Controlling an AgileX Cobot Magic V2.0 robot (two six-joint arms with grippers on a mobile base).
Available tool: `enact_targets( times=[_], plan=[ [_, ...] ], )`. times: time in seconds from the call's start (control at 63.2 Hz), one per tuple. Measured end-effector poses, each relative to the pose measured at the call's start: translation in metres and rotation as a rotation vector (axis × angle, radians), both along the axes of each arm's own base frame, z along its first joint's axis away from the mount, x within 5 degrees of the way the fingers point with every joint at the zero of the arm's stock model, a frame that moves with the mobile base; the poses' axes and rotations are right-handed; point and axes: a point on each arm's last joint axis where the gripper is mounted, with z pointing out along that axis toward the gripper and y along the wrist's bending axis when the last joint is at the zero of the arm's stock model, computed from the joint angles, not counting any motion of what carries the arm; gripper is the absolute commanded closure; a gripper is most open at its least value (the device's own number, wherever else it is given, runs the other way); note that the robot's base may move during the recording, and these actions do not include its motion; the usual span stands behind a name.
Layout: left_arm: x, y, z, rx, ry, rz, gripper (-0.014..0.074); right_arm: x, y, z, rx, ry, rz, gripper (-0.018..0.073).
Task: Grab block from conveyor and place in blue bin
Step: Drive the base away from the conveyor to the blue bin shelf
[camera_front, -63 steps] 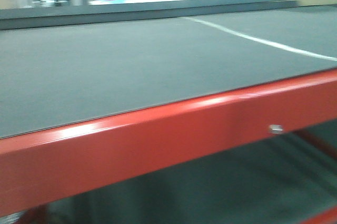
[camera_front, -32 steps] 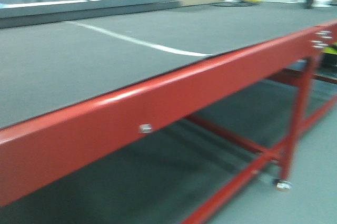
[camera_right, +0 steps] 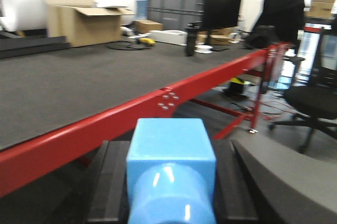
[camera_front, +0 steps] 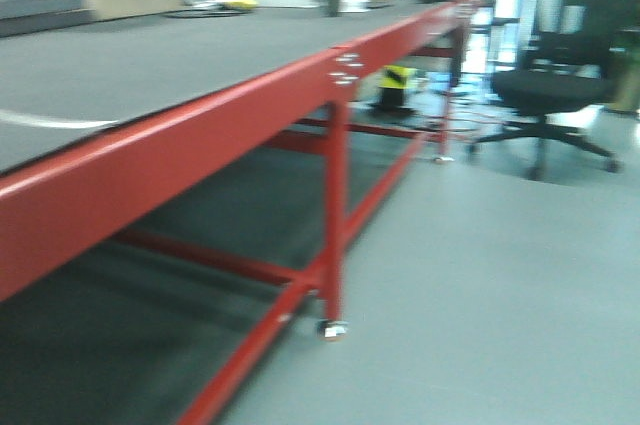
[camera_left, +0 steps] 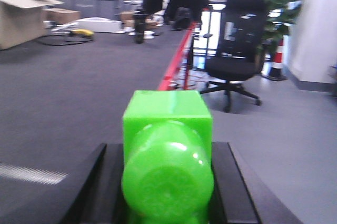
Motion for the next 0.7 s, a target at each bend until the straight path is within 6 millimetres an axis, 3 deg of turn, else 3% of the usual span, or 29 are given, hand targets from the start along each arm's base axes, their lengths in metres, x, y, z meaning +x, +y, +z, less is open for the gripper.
enact_targets(
  times=[0.696],
  plan=[
    [0.0000,0.0000,0.0003,-0.001,-0.004,0.000,0.0707,0.0000,0.0000,0.0000,0.000,0.000,0.000,0.0721]
  ],
)
